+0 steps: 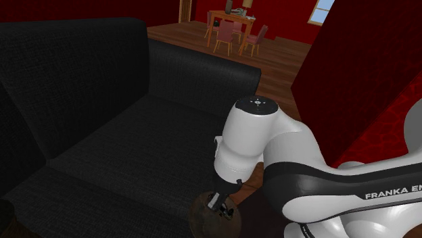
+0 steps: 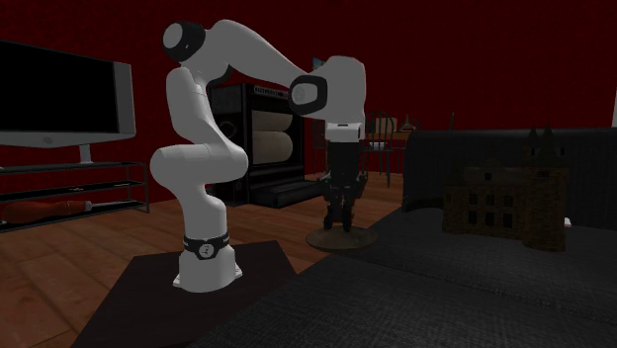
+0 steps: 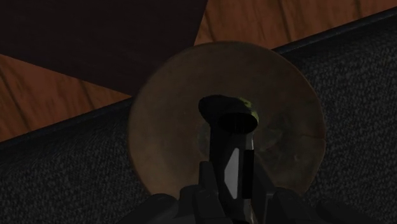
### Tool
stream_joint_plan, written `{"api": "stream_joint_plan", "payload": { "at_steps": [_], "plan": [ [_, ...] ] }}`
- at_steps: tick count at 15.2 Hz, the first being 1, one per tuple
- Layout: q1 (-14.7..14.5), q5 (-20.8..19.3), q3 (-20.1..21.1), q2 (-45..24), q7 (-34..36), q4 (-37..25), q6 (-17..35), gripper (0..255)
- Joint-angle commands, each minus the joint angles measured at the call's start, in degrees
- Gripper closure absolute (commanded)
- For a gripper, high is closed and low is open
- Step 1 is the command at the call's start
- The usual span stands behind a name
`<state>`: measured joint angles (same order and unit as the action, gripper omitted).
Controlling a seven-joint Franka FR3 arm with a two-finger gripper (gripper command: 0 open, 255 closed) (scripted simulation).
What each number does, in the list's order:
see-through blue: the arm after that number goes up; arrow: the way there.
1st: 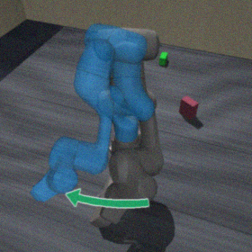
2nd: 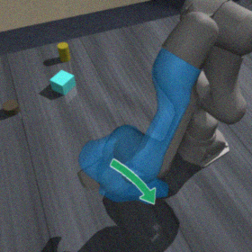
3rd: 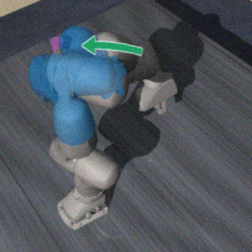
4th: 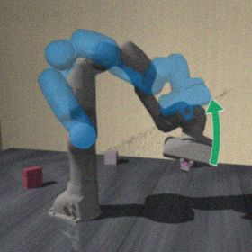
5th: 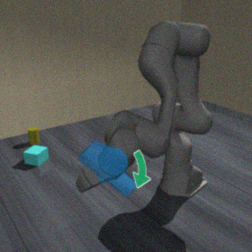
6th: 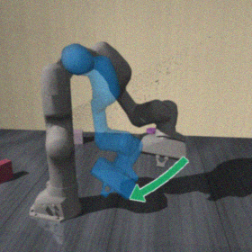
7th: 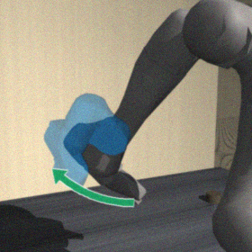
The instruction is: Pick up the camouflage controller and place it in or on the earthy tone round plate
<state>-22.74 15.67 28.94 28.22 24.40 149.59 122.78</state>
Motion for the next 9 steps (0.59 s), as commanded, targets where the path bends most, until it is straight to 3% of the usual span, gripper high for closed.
{"api": "stream_joint_plan", "payload": {
  "at_steps": [1,4,5,9],
  "plan": [
    [0.0,0.0,0.0,-0.1,0.0,0.0,0.1,255],
    [0.0,0.0,0.0,-0.1,0.0,0.0,0.1,255],
    [0.0,0.0,0.0,-0.1,0.0,0.0,0.1,0],
    [0.0,0.0,0.0,-0.1,0.0,0.0,0.1,0]
  ]
}}
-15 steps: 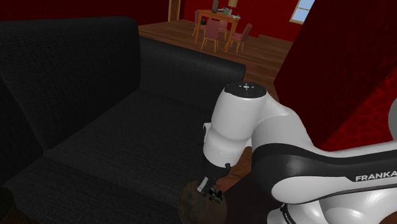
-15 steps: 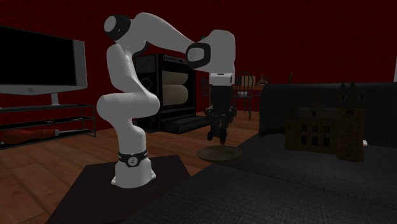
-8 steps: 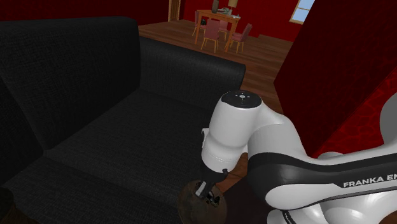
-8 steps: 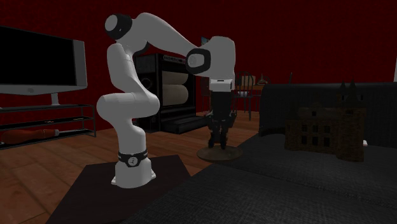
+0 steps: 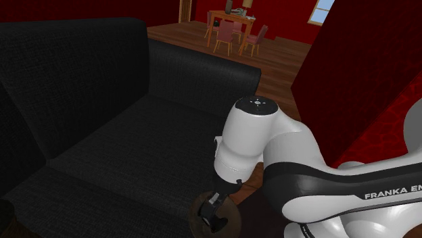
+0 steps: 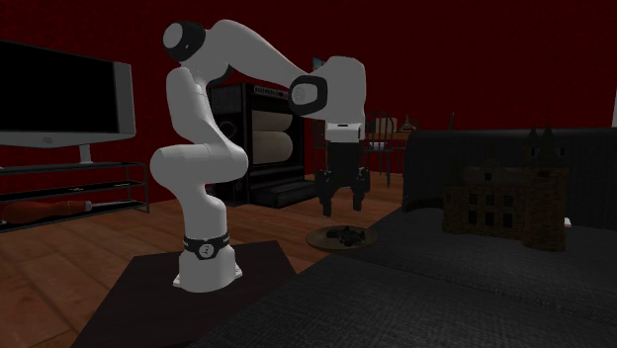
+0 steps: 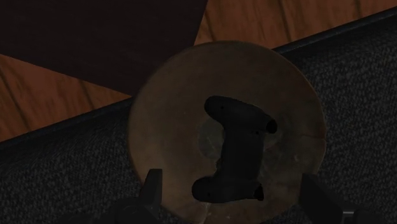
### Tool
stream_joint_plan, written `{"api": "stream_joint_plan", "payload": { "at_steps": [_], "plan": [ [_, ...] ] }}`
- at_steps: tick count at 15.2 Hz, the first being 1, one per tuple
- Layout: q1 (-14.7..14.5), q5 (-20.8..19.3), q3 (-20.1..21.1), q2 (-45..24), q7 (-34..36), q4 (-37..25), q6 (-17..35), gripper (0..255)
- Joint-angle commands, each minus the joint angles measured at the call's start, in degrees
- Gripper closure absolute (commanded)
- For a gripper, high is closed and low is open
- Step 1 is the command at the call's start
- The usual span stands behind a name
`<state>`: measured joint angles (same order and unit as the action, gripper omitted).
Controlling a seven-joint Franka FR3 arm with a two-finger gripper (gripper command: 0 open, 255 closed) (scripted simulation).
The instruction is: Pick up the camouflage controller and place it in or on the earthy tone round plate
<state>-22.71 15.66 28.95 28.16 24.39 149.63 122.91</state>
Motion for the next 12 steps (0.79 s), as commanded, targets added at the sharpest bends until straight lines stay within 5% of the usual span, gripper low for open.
{"api": "stream_joint_plan", "payload": {
  "at_steps": [1,5,12],
  "plan": [
    [0.0,0.0,0.0,0.0,0.0,0.0,0.0,0],
    [-0.1,-0.7,-2.0,3.3,-0.2,-5.1,-8.4,0],
    [-0.1,-0.7,-2.0,3.3,-0.2,-5.1,-8.4,0]
  ]
}}
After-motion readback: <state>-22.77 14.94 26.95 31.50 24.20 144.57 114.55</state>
